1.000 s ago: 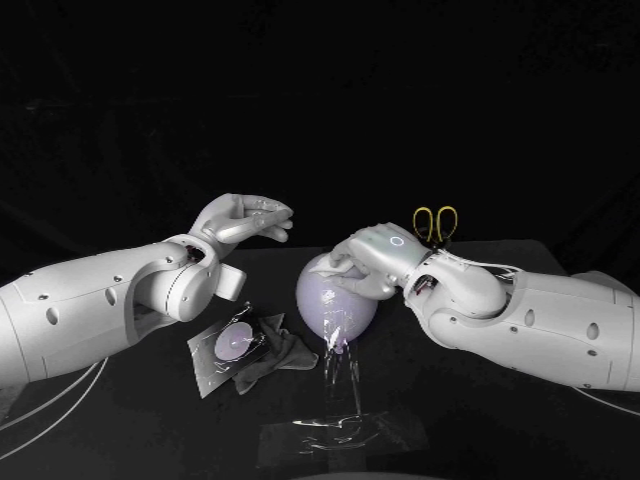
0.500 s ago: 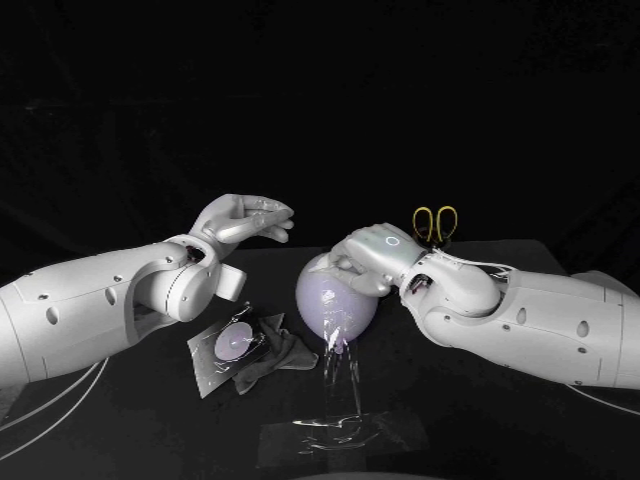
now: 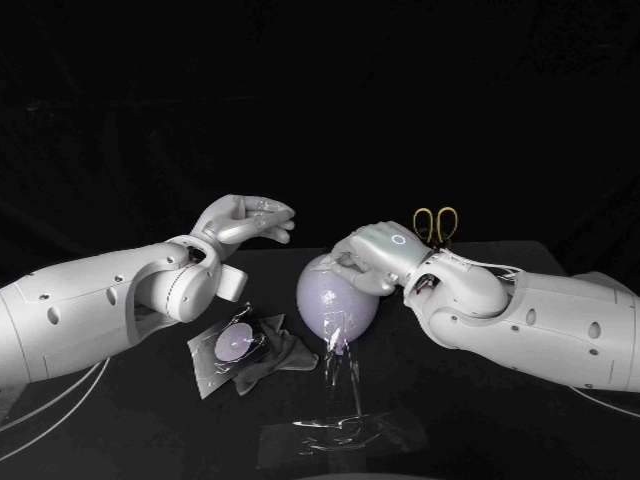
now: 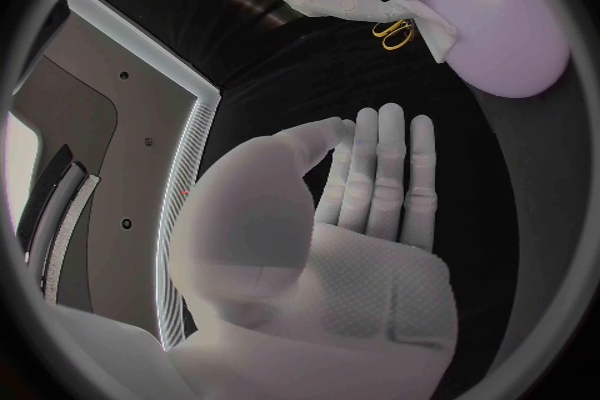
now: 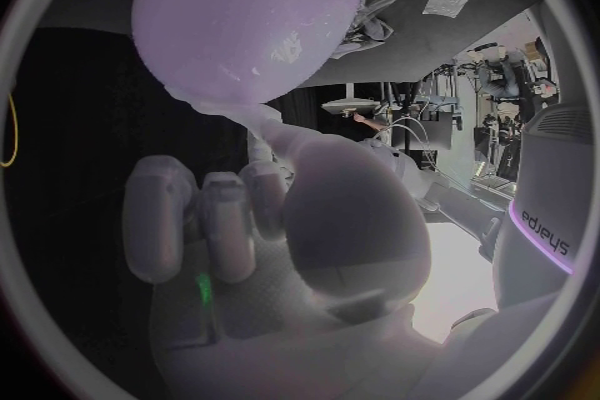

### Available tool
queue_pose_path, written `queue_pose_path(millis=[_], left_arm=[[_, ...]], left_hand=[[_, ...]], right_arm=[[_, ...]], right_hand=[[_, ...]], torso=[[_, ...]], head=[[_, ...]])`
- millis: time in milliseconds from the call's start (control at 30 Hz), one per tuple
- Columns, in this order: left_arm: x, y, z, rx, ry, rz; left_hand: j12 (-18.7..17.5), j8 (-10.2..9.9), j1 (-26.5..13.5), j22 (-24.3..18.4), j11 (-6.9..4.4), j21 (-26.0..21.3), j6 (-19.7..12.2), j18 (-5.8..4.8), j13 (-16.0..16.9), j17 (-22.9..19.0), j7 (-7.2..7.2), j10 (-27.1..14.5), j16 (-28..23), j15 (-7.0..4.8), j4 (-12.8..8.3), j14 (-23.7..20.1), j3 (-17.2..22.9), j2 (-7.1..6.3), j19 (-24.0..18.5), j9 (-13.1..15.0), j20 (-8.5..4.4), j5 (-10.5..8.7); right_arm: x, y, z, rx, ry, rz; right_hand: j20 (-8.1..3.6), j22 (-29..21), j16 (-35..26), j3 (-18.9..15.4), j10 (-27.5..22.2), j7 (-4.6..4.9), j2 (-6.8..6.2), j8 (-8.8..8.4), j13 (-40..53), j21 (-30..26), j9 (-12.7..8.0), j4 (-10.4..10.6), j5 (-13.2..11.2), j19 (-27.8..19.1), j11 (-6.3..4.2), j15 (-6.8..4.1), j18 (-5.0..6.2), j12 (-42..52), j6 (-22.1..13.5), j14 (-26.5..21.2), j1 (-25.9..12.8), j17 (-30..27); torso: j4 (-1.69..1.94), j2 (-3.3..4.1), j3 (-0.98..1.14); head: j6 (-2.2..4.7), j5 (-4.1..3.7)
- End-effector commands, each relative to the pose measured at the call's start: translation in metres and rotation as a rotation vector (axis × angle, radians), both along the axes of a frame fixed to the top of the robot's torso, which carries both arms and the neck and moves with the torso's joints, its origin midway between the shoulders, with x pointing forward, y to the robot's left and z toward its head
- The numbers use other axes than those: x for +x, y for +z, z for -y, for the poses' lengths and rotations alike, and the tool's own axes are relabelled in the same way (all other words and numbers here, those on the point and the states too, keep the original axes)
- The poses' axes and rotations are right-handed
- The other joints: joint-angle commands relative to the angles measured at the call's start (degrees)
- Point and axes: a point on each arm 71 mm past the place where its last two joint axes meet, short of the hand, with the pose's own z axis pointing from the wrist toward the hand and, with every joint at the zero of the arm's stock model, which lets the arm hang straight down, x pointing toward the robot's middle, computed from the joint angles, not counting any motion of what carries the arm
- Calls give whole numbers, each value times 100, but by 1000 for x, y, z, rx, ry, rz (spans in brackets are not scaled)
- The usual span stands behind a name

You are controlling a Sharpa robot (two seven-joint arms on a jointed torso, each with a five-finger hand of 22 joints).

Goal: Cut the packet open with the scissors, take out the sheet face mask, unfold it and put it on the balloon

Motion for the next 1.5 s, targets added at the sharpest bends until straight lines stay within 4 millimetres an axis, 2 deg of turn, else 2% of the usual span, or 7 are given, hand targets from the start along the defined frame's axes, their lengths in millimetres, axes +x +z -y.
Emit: queue_pose_path(millis=[33,367,567,833,1000,1300,1500], left_arm=[[0,2,2,-23,-21,11],[2,2,5,-43,-41,21],[3,3,11,-68,-74,45],[8,5,20,-120,-113,93],[13,3,29,-128,-106,103],[20,0,42,-125,-72,106],[27,-5,47,-137,-57,62]], left_hand=[[0,-32,64,-12,-8,-24,-9,76,-9,-7,30,-35,-39,2,-11,-58,-32,16,29,-11,0,7],[-85,-166,70,-119,63,-188,-130,59,-81,-93,75,-223,-175,80,88,-245,-77,-31,-51,-91,39,11],[-344,-384,62,-534,180,-851,-252,21,-358,-451,148,-409,-794,247,345,-586,21,-195,-278,-306,207,-1],[-760,-847,183,-1392,429,-2273,-852,-550,-949,-1194,137,-1300,-2114,658,620,-1496,-607,-577,-675,-748,208,-38],[-767,-1072,308,-1554,266,-3076,-1410,-632,-960,-1696,108,-1864,-2580,810,670,-2350,-1008,-582,-1462,-1035,242,-76],[-741,-1087,453,-1532,398,-3118,-1449,-609,-953,-1811,233,-1856,-2641,869,734,-2252,-1312,-478,-1206,-1128,235,-97],[-739,-1307,581,-1568,417,-3498,-2177,-592,-950,-2100,210,-2180,-2812,852,912,-2665,-1886,-337,-1605,-1490,230,-592]], right_arm=[[8,13,10,169,-68,-79],[38,44,39,507,-276,-387],[50,60,49,631,-342,-491],[54,70,49,696,-361,-569],[55,72,45,718,-360,-592],[54,73,39,741,-356,-627],[50,73,32,742,-321,-653]], right_hand=[[-58,910,40,41,120,-71,33,191,649,20,123,-5,38,29,-84,-50,-79,23,120,610,-2,1505],[-73,852,40,93,95,-72,41,215,610,-99,143,-40,39,-29,-91,-62,-52,-32,90,610,18,1505],[-77,836,40,116,81,-68,48,221,591,-133,150,-58,39,-45,-88,-63,-44,-60,66,610,24,1505],[-79,827,40,128,76,-66,51,225,585,-152,154,-67,39,-54,-87,-63,-40,-70,56,610,26,1505],[-80,819,40,138,70,-64,56,229,577,-169,158,-74,39,-62,-86,-63,-37,-82,48,610,28,1505],[-81,814,40,149,59,-61,60,232,562,-181,162,-82,39,-68,-84,-62,-34,-103,36,610,28,1505],[-82,807,40,157,58,-58,64,234,562,-194,164,-87,39,-74,-82,-61,-32,-104,28,610,27,1505]], torso=[[-3,-2,3],[-3,-10,4],[3,-10,4],[-5,-5,3],[1,0,4],[-1,12,2],[0,9,5]], head=[[40,-16],[165,-62],[255,-80],[361,-99],[413,-98],[445,-103],[459,-98]])
